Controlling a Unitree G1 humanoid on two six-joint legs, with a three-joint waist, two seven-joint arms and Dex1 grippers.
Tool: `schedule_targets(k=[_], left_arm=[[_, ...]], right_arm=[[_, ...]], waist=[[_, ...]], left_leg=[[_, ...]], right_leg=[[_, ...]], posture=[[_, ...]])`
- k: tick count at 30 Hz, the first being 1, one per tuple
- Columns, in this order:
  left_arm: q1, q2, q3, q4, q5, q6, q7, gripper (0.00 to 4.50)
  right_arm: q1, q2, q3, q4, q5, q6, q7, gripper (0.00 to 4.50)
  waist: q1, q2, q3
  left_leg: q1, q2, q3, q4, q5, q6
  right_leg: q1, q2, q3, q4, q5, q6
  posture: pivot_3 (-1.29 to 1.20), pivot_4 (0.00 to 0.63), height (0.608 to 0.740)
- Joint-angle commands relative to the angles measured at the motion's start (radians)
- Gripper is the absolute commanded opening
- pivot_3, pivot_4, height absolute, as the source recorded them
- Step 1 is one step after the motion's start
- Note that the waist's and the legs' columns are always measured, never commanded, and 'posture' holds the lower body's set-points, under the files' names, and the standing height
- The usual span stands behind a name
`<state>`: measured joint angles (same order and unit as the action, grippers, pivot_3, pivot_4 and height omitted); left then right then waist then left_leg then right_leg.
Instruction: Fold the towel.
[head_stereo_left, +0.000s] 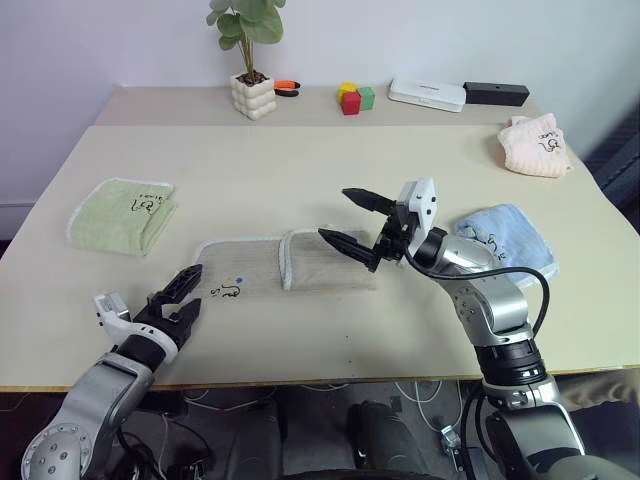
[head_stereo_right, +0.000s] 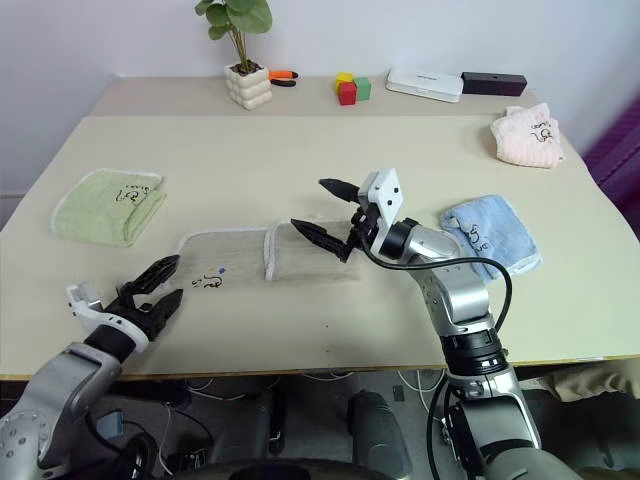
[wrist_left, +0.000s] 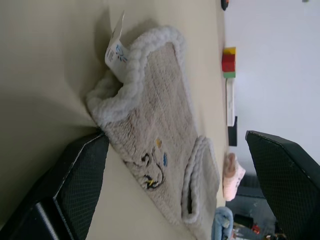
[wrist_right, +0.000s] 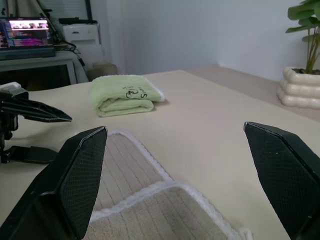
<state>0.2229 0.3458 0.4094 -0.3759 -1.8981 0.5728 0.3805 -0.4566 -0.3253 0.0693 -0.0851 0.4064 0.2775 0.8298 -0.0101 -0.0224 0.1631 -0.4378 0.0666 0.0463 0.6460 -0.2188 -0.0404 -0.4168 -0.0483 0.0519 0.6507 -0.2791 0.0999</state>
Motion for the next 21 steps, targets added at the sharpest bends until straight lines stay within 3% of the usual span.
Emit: schedule_targets(k=[1, 8, 15, 21], left_arm=[[-0.024, -0.003, 0.0, 0.05, 0.014, -0.014, 0.009, 3.74], [-0.025, -0.011, -0.006, 0.042, -0.022, -0.005, 0.021, 0.1], [-0.059, 0.024, 0.01, 0.016, -0.044, -0.009, 0.033, 0.01], [-0.14, 0.135, 0.041, 0.012, 0.026, 0.028, -0.094, 0.01]], right_arm=[[-0.004, -0.005, -0.008, -0.056, 0.003, -0.016, -0.007, 4.5], [0.005, -0.02, -0.015, -0.063, -0.002, -0.012, -0.02, 4.5], [0.033, -0.069, -0.039, -0.078, 0.005, -0.005, -0.008, 4.5], [0.147, -0.263, -0.138, -0.094, 0.028, -0.048, 0.127, 4.5]], waist=[[-0.001, 0.0, 0.0], [-0.001, 0.0, 0.0], [-0.001, 0.0, 0.0], [0.003, -0.001, 0.001]], left_leg=[[0.0, 0.0, 0.0, 0.0, 0.0, 0.0], [0.0, 0.0, 0.0, -0.001, 0.0, 0.0], [0.0, 0.0, 0.0, -0.001, 0.0, 0.0], [0.0, -0.001, 0.001, -0.001, 0.0, 0.0]], right_leg=[[0.0, 0.0, 0.0, 0.0, 0.0, 0.0], [0.0, 0.0, 0.0, -0.001, 0.0, 0.0], [0.001, 0.0, 0.0, -0.002, 0.0, 0.0], [0.002, -0.001, 0.0, -0.004, 0.0, 0.0]], posture=[[0.0, 0.15, 0.74], [0.0, 0.15, 0.74], [0.0, 0.15, 0.74], [0.0, 0.15, 0.74]])
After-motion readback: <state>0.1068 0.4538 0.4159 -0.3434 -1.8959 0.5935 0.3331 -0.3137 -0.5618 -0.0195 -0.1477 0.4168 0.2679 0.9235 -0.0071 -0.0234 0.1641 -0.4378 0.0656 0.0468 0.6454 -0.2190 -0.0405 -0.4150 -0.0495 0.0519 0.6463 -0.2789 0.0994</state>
